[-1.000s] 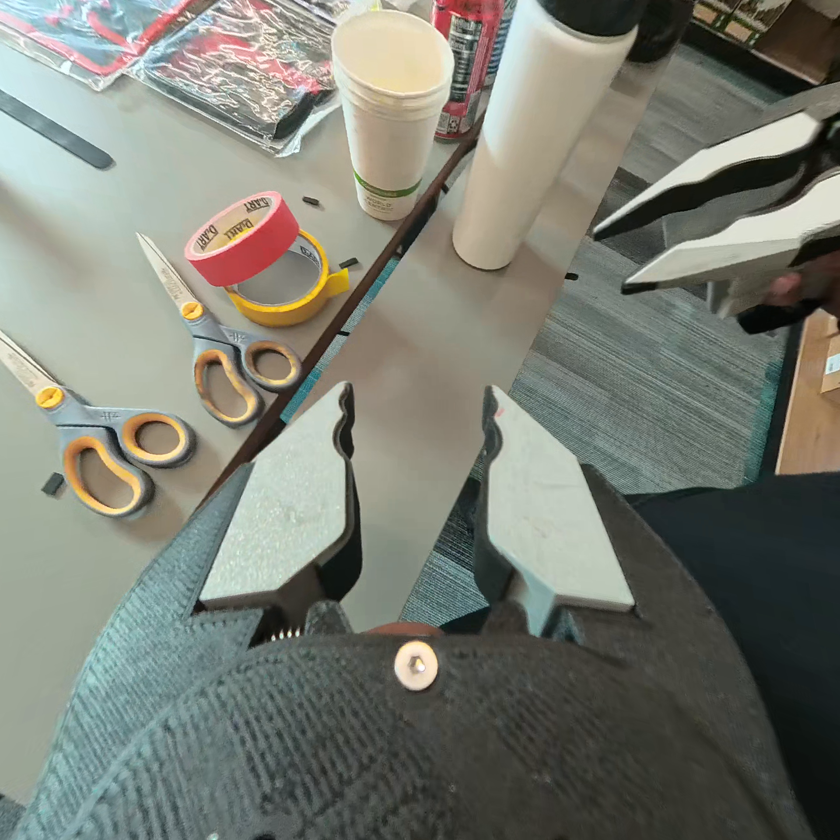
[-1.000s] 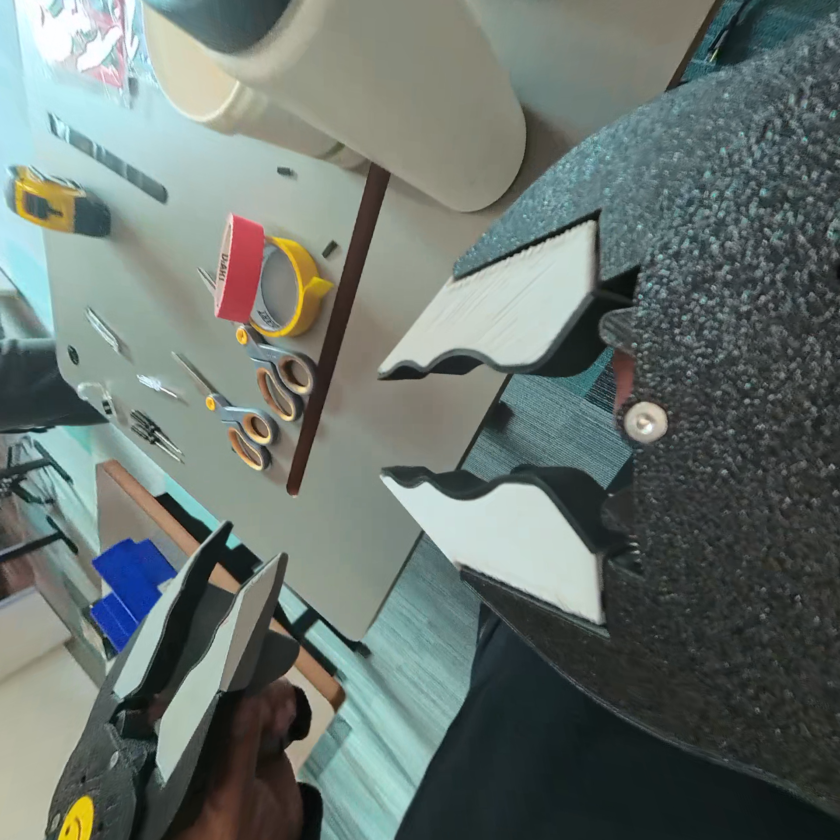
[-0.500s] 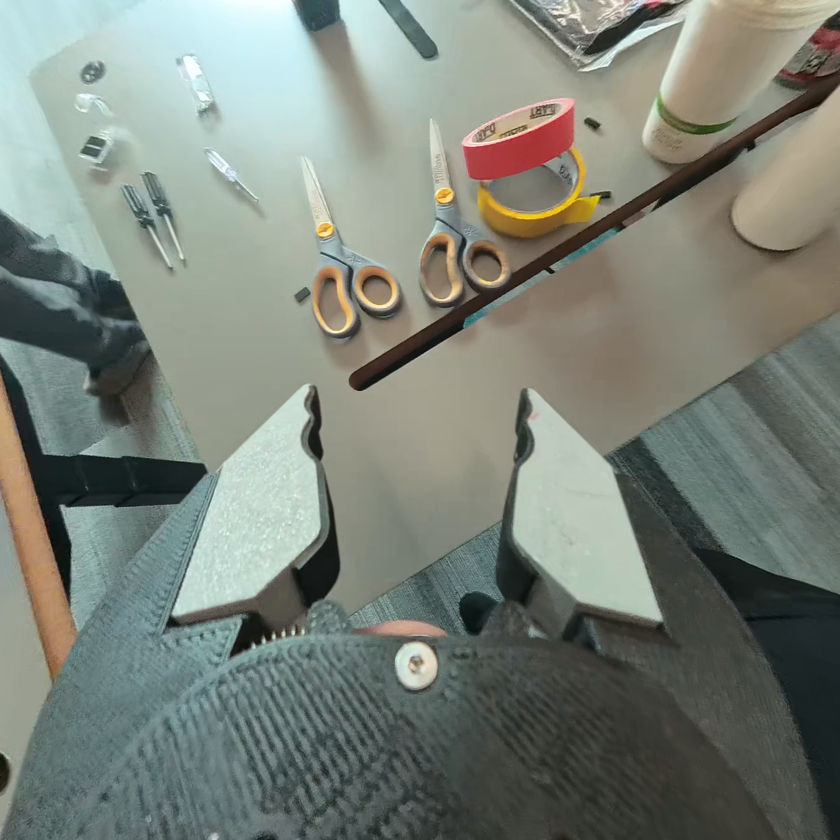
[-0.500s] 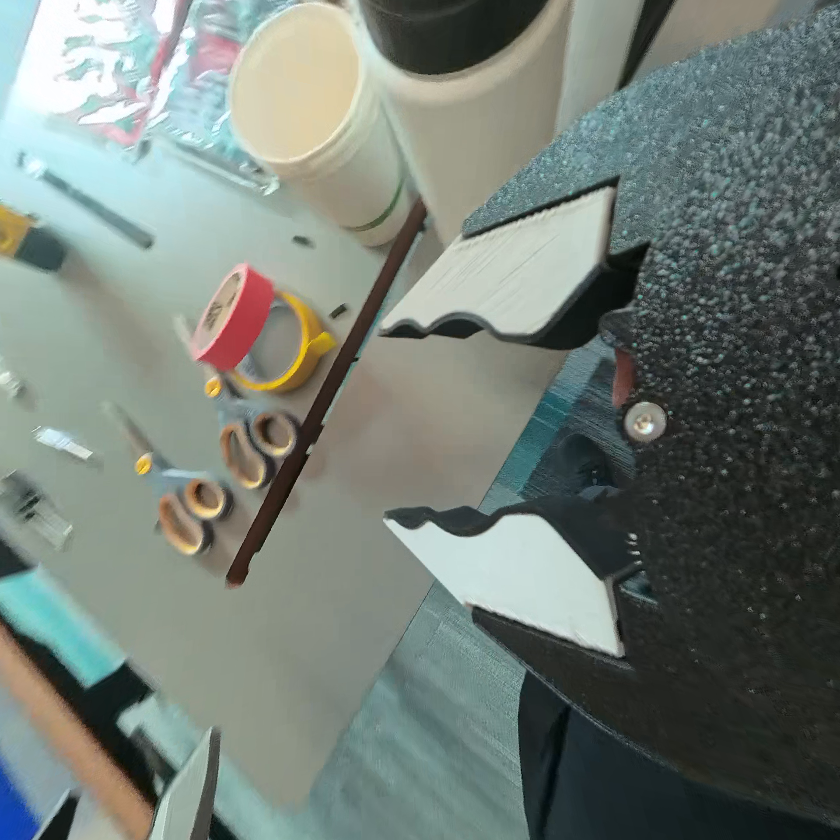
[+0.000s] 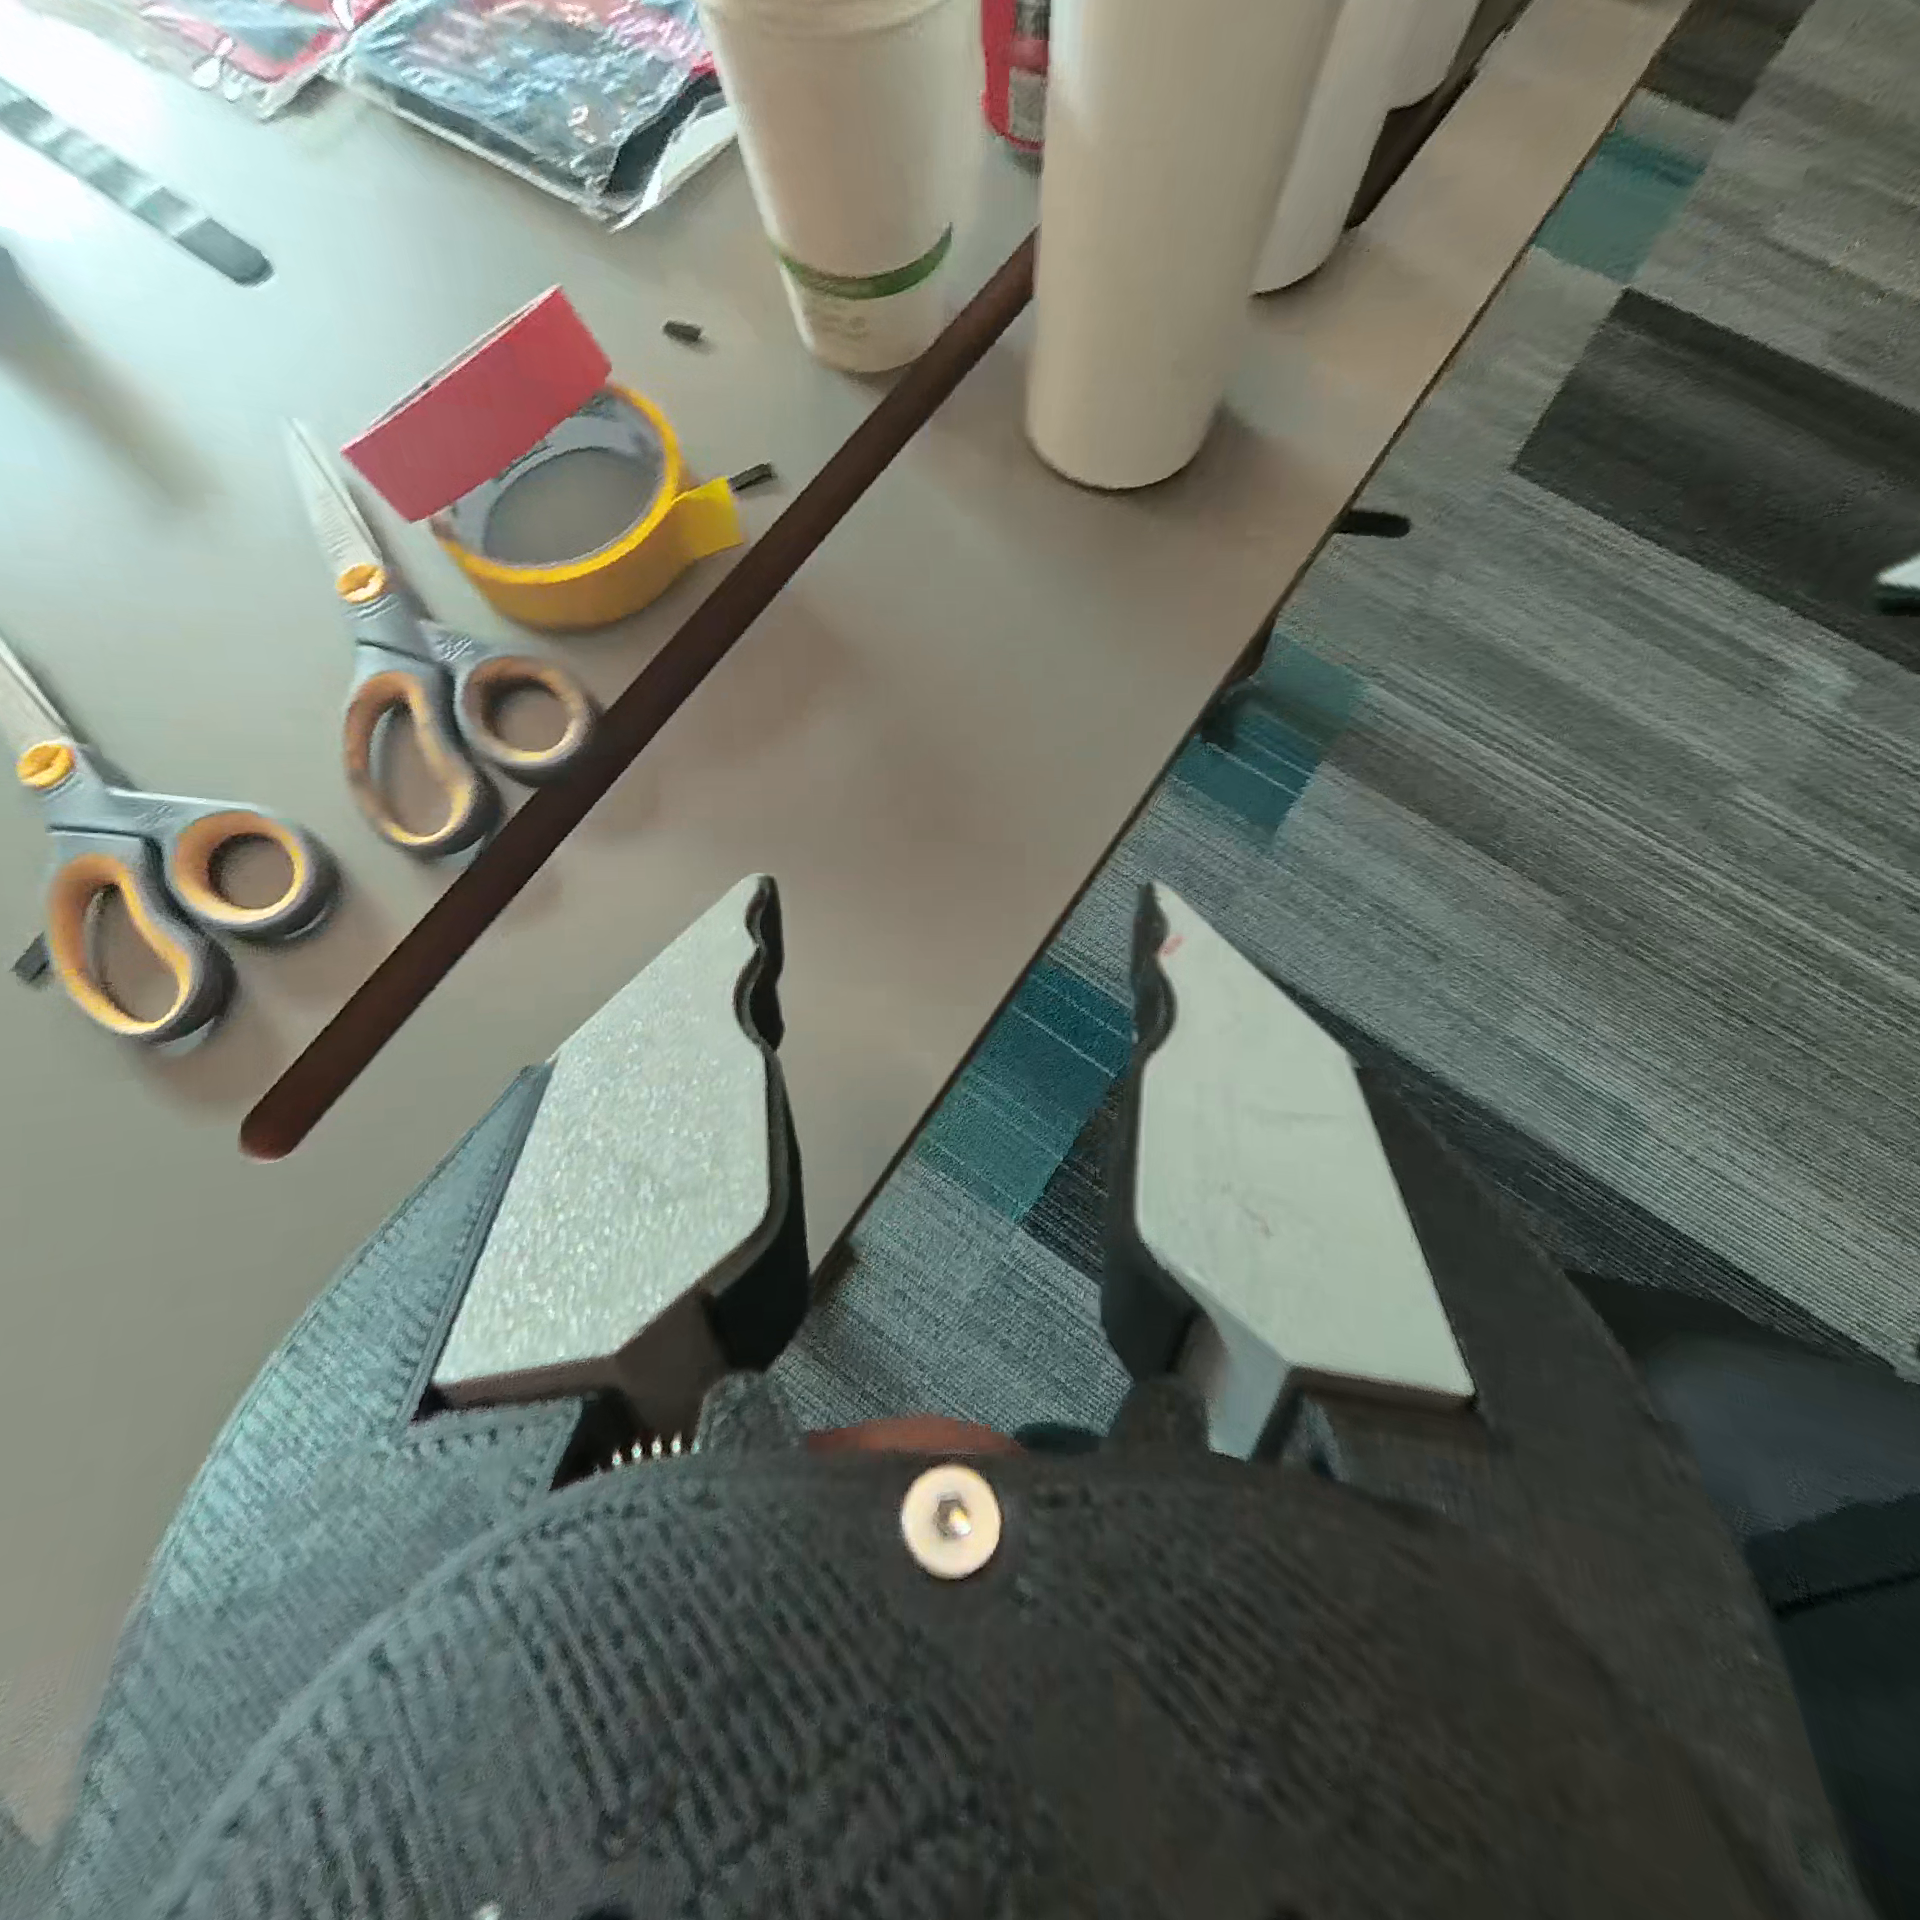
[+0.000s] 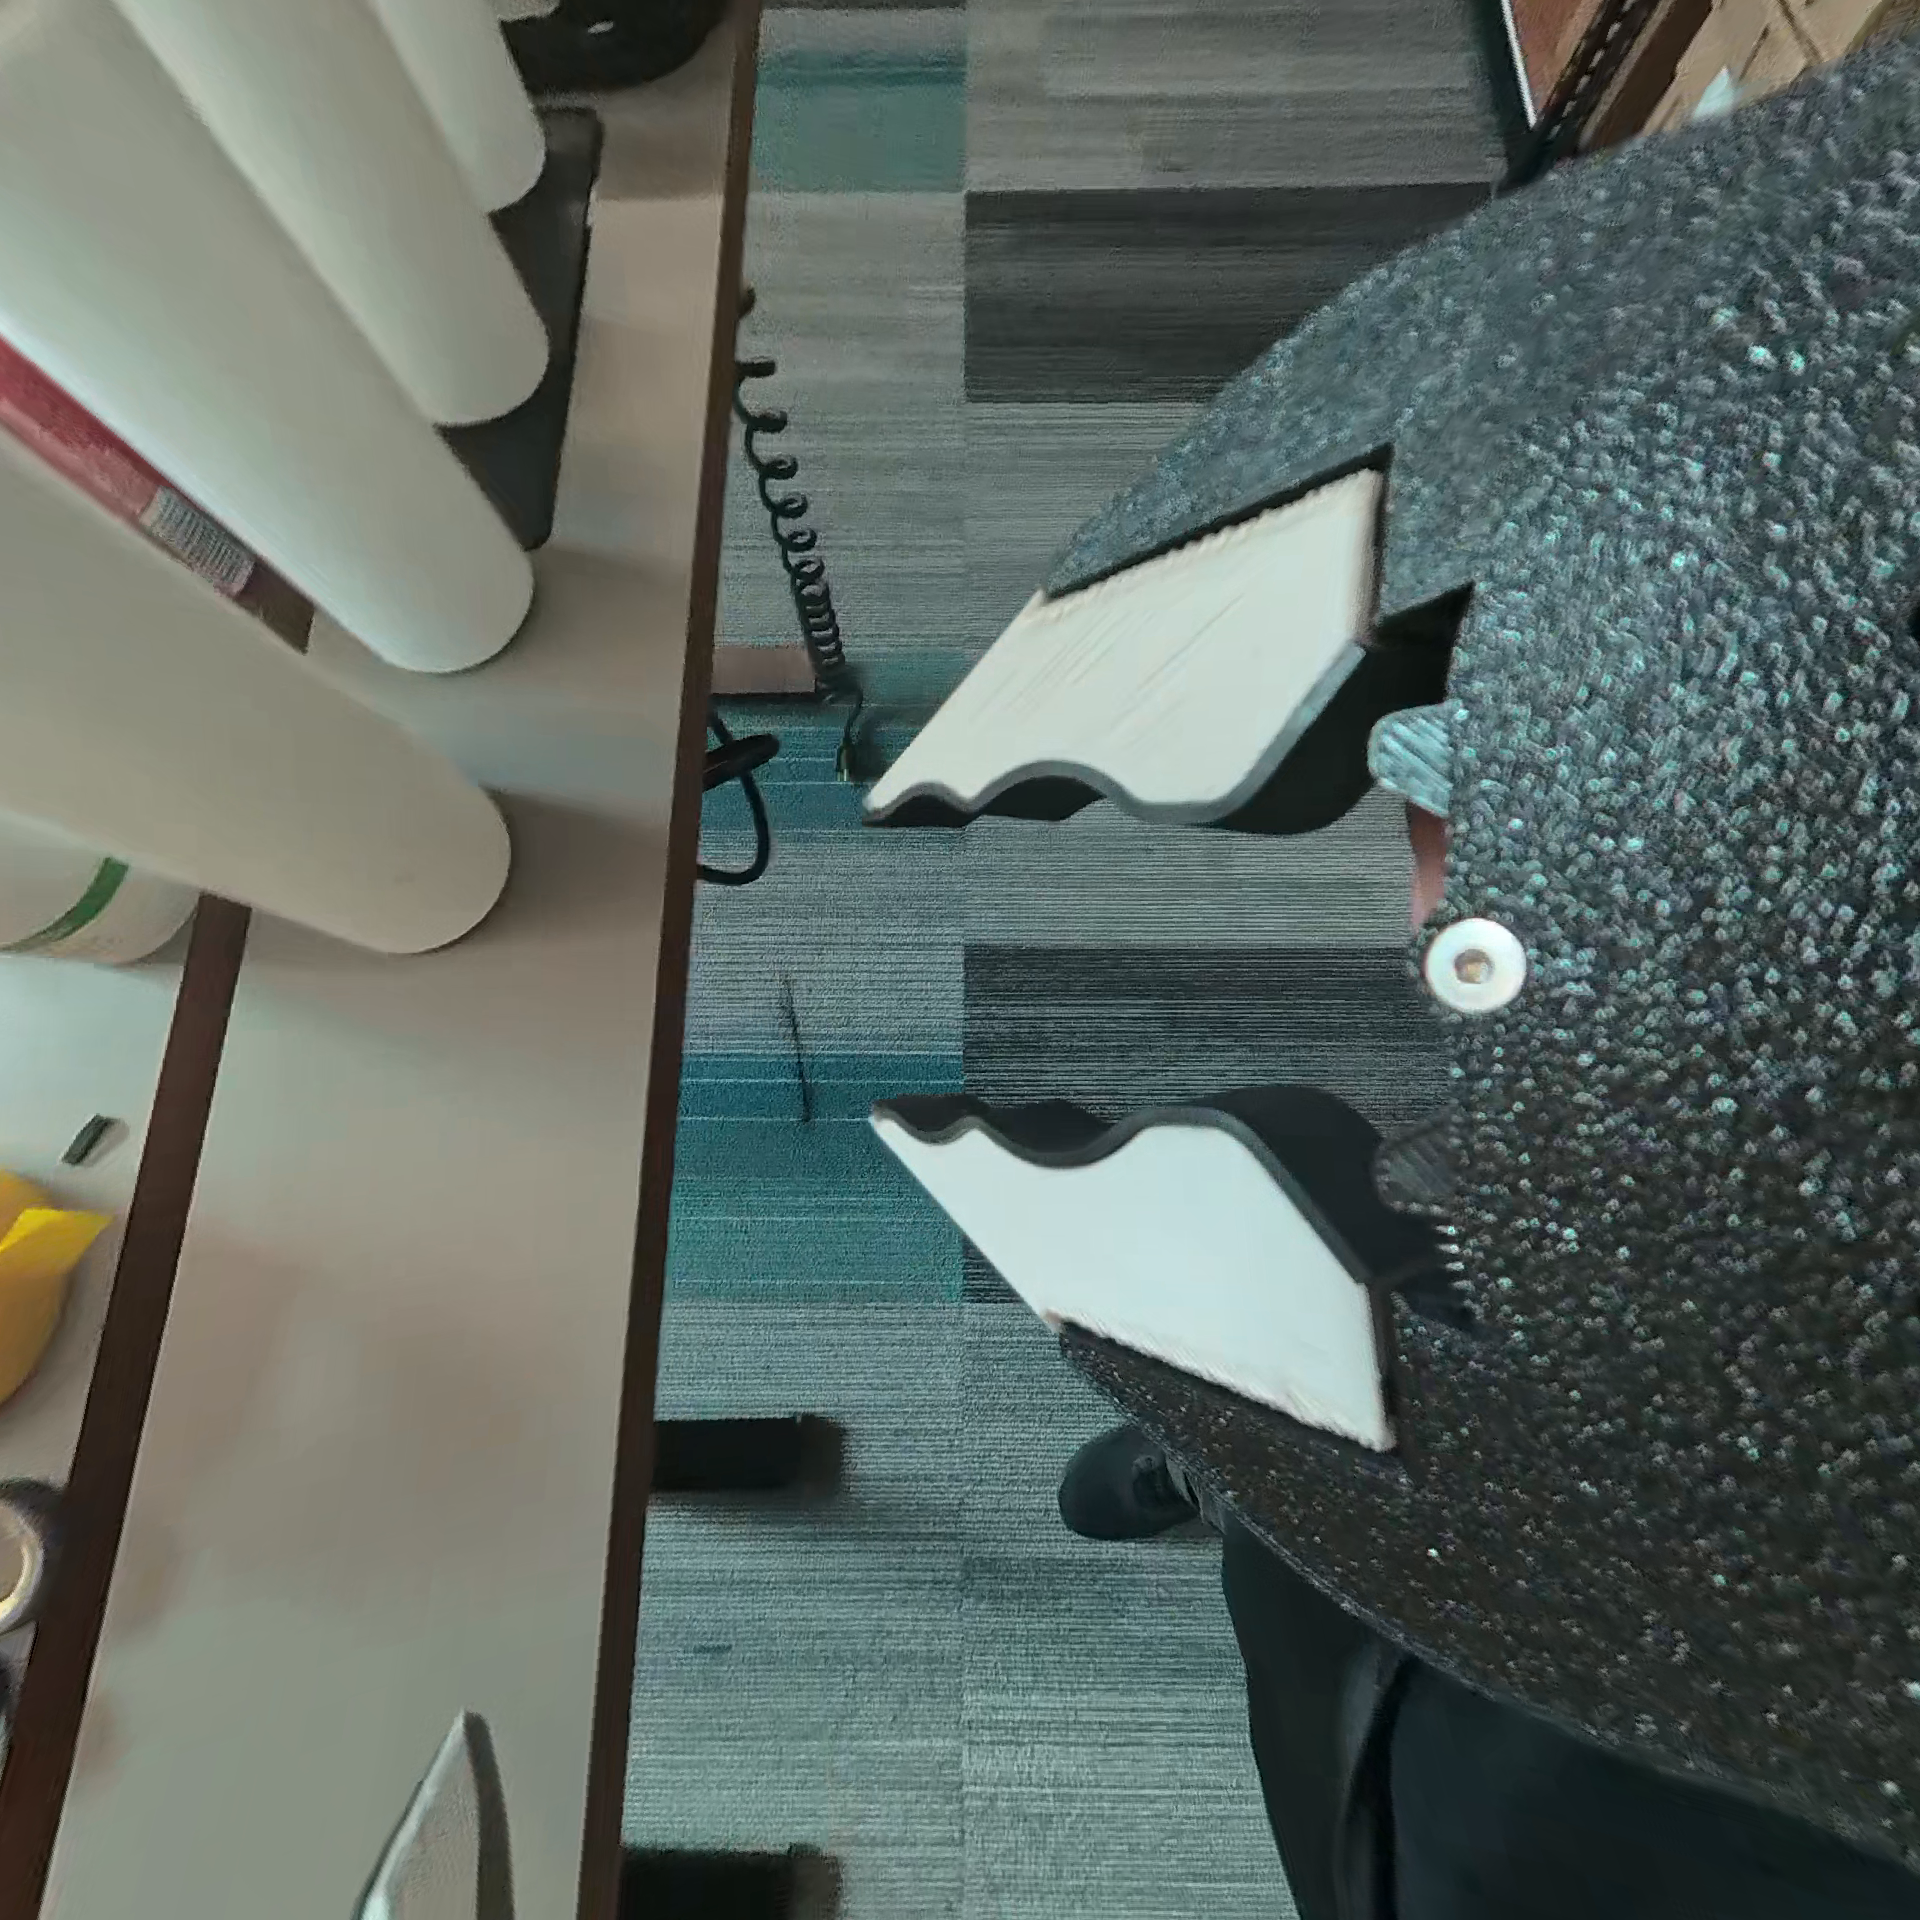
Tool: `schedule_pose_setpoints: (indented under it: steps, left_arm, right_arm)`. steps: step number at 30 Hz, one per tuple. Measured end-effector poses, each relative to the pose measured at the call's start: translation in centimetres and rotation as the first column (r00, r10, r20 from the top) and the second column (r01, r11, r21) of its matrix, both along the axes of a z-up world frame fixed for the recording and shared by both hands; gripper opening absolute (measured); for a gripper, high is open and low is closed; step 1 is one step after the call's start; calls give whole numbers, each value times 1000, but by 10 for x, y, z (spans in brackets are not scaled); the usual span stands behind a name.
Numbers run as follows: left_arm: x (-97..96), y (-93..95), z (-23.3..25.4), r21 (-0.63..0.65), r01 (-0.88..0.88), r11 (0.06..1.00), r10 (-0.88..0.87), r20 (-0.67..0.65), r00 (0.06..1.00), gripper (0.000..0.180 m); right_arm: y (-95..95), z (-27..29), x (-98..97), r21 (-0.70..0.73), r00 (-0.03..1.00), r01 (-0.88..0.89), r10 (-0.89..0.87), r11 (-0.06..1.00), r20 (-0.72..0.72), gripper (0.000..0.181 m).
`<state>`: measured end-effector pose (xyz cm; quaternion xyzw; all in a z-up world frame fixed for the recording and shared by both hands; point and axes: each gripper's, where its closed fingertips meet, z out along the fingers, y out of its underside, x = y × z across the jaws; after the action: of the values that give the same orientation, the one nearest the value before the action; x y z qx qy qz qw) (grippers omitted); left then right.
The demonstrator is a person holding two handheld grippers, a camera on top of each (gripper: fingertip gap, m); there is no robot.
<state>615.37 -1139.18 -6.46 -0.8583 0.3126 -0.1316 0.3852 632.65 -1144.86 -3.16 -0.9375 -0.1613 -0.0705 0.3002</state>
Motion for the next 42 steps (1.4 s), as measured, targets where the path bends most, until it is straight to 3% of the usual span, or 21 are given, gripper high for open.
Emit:
schedule_pose_setpoints:
  steps: [2, 4, 8, 11, 15, 21, 24, 27, 29, 33, 37, 42]
  left_arm:
    - [9, -2, 4, 7, -7, 1000, 7, 0, 1000, 67]
    - [13, 0, 10, 30, -16, 999, 17, -15, 1000, 66]
    - [-1, 18, 22, 122, -65, 990, 74, -70, 995, 27]
    - [-20, 33, 31, 163, -142, 976, 159, -102, 982, 4]
    - [-45, 40, 39, 174, -258, 950, 282, -128, 951, 3]
    - [-85, 33, 42, 207, -389, 898, 426, -183, 886, 0]
    - [-100, 22, 33, 175, -441, 880, 470, -195, 861, 0]
    - [-103, 10, 22, 130, -447, 885, 465, -193, 864, 3]
    - [-97, 1, 11, 85, -420, 904, 428, -196, 882, 22]
    - [-84, -9, -1, 35, -349, 936, 349, -193, 917, 43]
    - [-69, -12, -10, -18, -270, 963, 263, -165, 950, 56]
    - [-48, -11, -18, -62, -189, 980, 180, -136, 974, 57]
  right_arm:
    - [-13, 13, 0, 23, 1000, -17, 18, 1000, -23, 46]
    - [-18, 33, -17, 82, 994, -79, 85, 993, -69, 30]
    - [-24, 75, -81, 208, 941, -276, 308, 938, -140, 0]
    - [-30, 104, -139, 290, 845, -451, 509, 844, -165, 0]
    - [-37, 129, -187, 340, 715, -604, 679, 721, -170, 0]
    - [-45, 132, -225, 360, 557, -707, 793, 609, -247, 0]
    - [-41, 118, -227, 343, 544, -725, 802, 597, -245, 0]
    - [-30, 96, -210, 300, 587, -697, 758, 652, -285, 5]
    - [-25, 83, -193, 274, 617, -669, 721, 691, -315, 13]
    - [-20, 58, -156, 210, 693, -608, 641, 765, -330, 14]
    - [-19, 39, -124, 158, 761, -528, 548, 834, -348, 14]
    - [-20, 33, -107, 131, 808, -457, 472, 880, -353, 14]
